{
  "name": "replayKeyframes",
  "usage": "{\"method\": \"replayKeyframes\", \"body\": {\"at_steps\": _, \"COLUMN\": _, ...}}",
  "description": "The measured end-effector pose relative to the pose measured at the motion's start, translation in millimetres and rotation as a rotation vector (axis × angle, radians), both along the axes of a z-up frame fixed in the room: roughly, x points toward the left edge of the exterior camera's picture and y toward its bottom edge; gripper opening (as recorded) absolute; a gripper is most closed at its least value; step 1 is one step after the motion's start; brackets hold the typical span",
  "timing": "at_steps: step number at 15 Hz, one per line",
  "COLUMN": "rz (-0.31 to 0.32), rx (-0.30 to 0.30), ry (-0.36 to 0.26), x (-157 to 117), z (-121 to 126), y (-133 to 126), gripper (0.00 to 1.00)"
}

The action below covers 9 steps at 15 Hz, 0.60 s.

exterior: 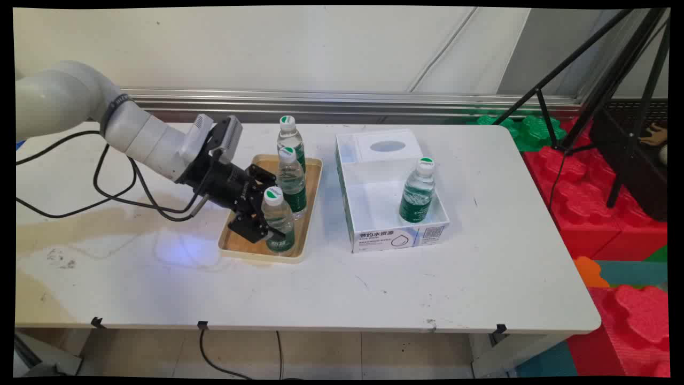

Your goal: Pick up the green bottle from the white box

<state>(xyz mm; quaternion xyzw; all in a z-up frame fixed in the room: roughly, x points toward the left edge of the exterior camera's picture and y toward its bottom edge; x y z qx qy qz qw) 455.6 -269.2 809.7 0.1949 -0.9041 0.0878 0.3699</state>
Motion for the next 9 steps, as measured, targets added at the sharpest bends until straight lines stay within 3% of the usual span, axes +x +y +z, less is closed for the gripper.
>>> {"method": "replayKeyframes", "body": {"at_steps": 9, "rz": 0.010, "rx": -0.019, "ry": 0.015, "x": 18.9, "z": 33.8, "y": 12.6, "gripper": 1.00}}
